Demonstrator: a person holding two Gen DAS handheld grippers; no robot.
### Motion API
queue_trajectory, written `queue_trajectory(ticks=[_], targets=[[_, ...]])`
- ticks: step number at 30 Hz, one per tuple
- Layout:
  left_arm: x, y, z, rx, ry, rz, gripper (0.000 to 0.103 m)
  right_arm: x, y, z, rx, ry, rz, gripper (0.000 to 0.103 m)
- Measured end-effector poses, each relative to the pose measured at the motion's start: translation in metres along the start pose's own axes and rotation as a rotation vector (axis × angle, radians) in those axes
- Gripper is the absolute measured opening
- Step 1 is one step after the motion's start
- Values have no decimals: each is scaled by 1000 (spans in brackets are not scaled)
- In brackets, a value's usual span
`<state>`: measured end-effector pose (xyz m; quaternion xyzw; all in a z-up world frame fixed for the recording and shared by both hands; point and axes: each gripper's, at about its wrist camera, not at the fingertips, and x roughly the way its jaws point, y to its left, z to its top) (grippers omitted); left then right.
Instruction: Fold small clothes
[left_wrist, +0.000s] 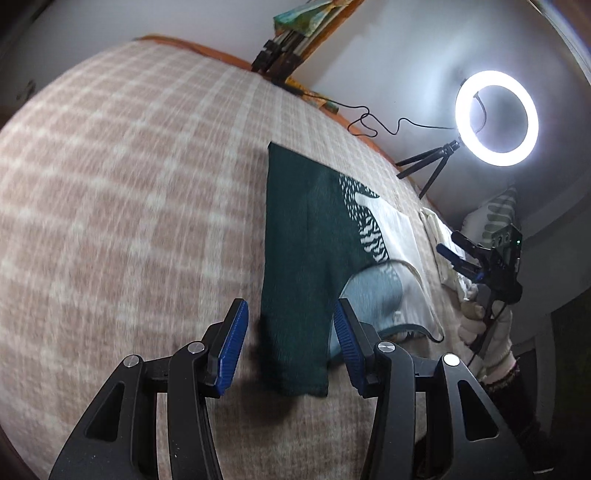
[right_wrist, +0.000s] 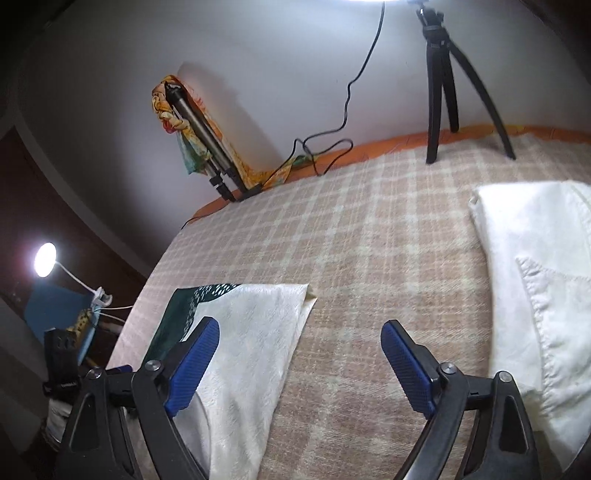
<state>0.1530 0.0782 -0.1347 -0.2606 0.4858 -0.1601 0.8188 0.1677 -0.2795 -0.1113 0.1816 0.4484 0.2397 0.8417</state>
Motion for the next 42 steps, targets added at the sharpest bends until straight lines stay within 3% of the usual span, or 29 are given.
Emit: queue_trajectory(ticks=[5,9,17,30,34,37,42], targets=[[0,17,-17,-122,36,-77,47,21,-4,-3,47,76,45,89],[1,17,-22,-156,33,-124,47,37,-11,-5,97,119,85,81],[23,8,-9,-167,51,-201,47,54,-10,0,122,127,128,77],[38,-16,-8,-93,76,-225,46,80,-3,13,98,133,204,72],[40,-21,-7,-85,69,-221,44,86,0,16,97,130,222,71],[40,-21,-9,-84,68,-209,34,91,5,17,95,128,230,70],[41,-23,-11,-82,67,-183,19,98,12,18,82,142,218,54]])
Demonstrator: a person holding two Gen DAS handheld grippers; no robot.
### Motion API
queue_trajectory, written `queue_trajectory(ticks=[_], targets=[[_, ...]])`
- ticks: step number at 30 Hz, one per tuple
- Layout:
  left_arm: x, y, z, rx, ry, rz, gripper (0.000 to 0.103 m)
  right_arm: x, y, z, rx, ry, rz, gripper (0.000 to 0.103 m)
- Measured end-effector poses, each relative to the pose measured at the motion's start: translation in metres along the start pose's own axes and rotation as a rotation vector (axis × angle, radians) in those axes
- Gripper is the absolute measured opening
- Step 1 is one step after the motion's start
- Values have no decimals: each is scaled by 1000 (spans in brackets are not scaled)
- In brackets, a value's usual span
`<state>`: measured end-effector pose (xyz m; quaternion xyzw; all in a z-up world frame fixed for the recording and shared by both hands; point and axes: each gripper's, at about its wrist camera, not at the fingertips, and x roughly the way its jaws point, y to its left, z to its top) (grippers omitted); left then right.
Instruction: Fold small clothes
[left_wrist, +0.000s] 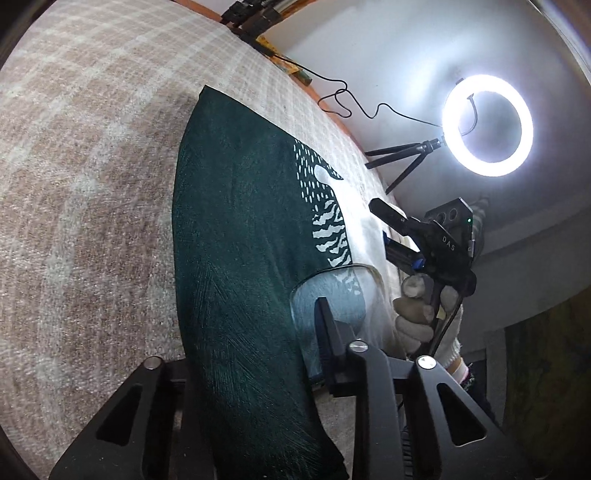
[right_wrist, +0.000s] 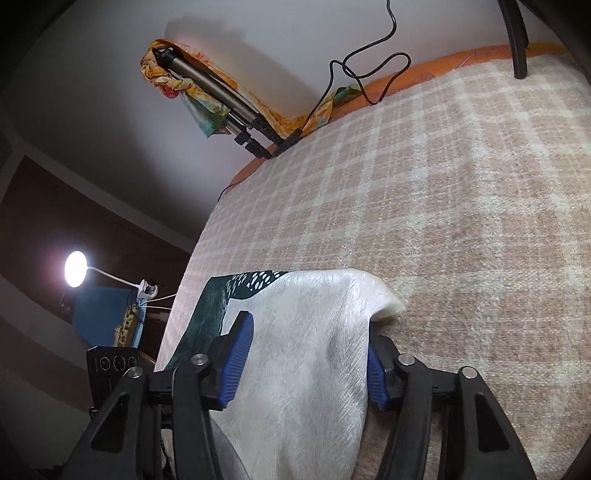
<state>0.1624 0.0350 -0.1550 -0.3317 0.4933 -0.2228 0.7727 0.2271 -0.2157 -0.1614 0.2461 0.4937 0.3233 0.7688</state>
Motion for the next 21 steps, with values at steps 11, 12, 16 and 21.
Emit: queue_trajectory(ticks=[11,12,16,21], targets=[[-6,-34,-18,248,-58,197,10,5,8,1,-56,10,-140,6],[-7,-37,-20,275,-65,214,10,5,11,1,-67,8,-150,4],[-12,-49,-28,354,-92,260,9,2,26,0,-128,-15,-200,3],[-17,-53,-32,397,-111,282,9,-5,47,1,-200,-54,-247,2]])
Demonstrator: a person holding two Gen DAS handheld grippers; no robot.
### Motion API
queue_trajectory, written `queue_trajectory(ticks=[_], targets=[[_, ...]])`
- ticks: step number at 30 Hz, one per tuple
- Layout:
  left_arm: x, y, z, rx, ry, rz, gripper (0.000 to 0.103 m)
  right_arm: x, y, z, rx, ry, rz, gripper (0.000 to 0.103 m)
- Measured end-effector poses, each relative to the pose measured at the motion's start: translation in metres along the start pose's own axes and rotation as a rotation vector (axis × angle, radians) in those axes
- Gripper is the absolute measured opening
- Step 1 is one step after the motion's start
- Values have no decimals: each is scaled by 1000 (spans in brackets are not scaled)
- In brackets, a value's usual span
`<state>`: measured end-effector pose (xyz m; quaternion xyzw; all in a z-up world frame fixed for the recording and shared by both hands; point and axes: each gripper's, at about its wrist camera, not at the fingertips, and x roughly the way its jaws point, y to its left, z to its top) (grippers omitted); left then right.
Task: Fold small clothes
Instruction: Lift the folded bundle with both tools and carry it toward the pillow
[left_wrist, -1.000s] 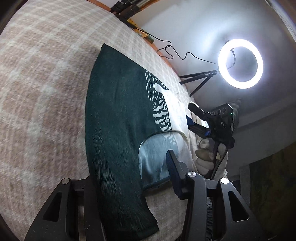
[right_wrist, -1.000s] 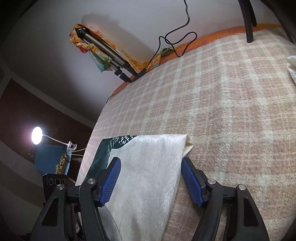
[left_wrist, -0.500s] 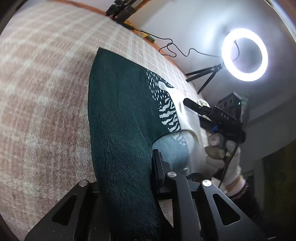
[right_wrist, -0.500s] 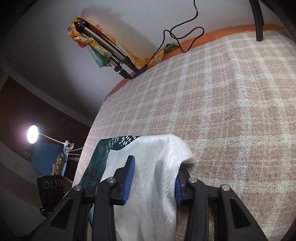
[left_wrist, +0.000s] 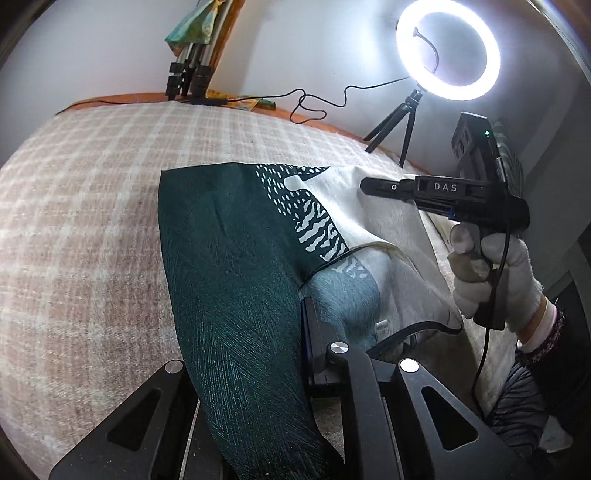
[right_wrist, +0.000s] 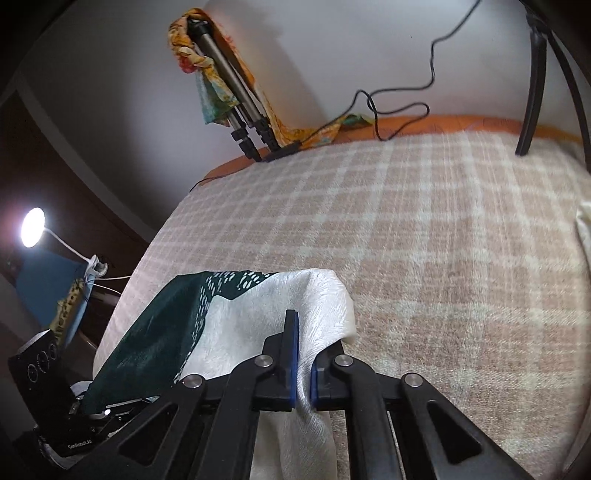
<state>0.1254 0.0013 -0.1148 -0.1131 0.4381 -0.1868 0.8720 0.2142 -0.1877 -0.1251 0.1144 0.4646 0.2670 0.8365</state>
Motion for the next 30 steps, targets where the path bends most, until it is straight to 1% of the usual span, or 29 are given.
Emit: queue_trajectory(ticks=[5,9,12,23,25,30], targets=[[-5,-1,-2,-2,-13,5,8,-4,6,1,-35,-17,-26,2],[-8,-2,-3,-20,-24,-3,7,-4,7,2,-35,-18,-28,2],[-7,-5,-2,-13,-36,1,7,-7,11,3,-46,-24,-32,2],[-14,-16,1,-8,-89,-24,6,-37,18,5,-55,-75,-36,2],[-13,-20,1,6,-90,-24,6,-44,18,4,-56,-81,-37,2],[-10,-24,2,10,-90,-52,6,-61,16,3,-48,-98,-54,2]])
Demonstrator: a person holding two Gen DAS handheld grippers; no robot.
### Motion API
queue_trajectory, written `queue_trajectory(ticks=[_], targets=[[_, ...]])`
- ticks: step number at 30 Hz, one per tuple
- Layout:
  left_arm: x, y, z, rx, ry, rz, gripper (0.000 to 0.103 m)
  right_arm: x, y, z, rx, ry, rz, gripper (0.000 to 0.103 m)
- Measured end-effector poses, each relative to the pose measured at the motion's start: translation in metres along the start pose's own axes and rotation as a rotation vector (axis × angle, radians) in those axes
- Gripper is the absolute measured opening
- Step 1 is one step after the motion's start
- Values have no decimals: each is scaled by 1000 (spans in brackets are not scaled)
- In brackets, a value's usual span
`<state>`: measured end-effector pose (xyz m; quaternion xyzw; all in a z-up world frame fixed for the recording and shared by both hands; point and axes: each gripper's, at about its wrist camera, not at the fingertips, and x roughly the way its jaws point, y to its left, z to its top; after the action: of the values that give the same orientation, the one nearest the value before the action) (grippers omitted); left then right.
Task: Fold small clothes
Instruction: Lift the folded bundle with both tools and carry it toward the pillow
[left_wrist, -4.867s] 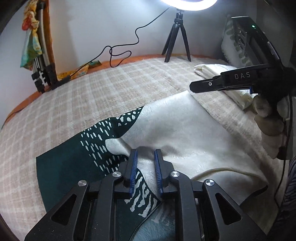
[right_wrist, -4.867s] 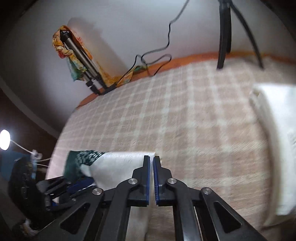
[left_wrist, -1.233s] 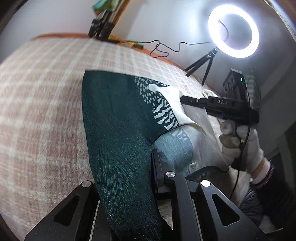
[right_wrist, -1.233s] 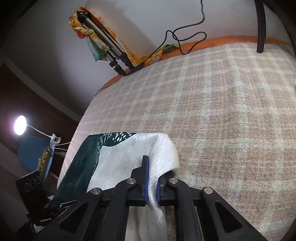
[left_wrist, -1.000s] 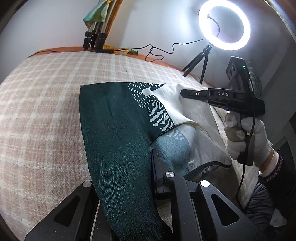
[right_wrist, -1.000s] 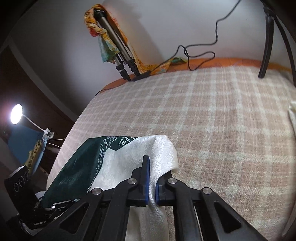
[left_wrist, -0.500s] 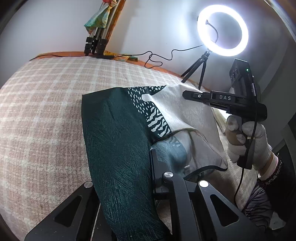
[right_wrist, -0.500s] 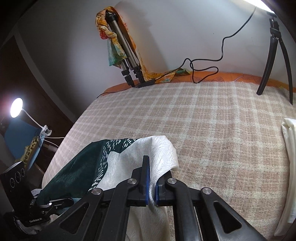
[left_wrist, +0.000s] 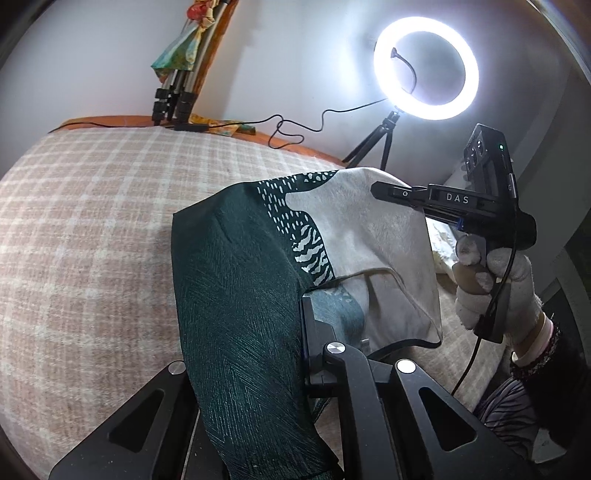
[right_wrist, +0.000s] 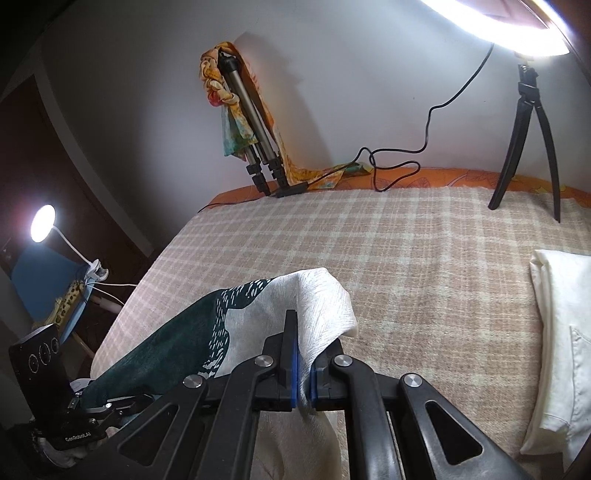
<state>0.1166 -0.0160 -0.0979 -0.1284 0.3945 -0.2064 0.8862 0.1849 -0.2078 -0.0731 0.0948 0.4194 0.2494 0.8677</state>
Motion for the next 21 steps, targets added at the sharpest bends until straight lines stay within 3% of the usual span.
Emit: queue_trajectory(ticks=[13,21], targets=[[5,-61,31,125,-69,-88,6,-72,-17,14,-18,-83,-57,2],[38,-110,54,189,-82,-143,6,-121,-75,22,13,-114,-115,2]])
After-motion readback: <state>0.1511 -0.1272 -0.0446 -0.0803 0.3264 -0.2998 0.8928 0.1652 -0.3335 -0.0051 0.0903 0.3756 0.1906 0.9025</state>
